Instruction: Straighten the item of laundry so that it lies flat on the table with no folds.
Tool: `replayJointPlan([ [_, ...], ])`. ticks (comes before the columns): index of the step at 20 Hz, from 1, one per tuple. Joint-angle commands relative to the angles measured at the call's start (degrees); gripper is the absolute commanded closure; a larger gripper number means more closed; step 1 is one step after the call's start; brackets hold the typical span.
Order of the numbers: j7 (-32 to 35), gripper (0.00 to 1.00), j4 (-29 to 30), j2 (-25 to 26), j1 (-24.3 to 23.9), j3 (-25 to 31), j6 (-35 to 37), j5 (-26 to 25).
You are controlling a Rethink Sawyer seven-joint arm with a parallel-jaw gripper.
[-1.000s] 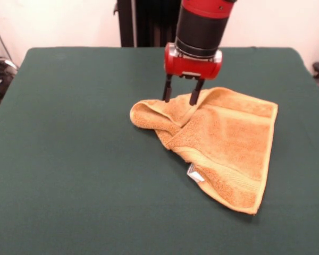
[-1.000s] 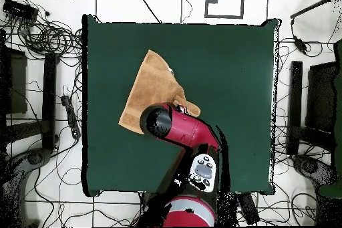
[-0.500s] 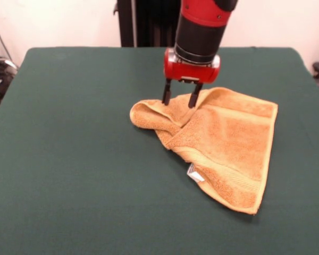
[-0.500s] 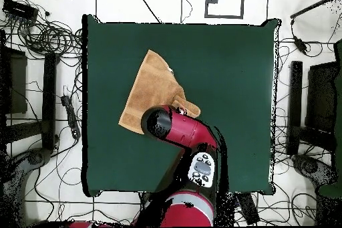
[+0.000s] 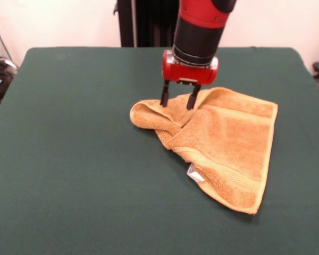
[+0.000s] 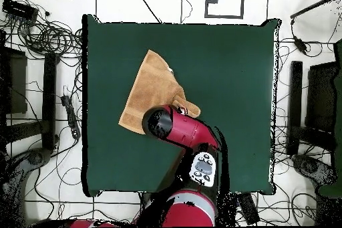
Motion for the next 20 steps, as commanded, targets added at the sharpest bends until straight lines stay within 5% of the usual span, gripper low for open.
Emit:
replayJointPlan([
  [1,11.4,0.0,0.5,5.3,-0.8,7.4,-2.2,0.0],
  [20,11.1,0.0,-1.0,7.6,-0.6,7.0,-3.1,-0.4],
])
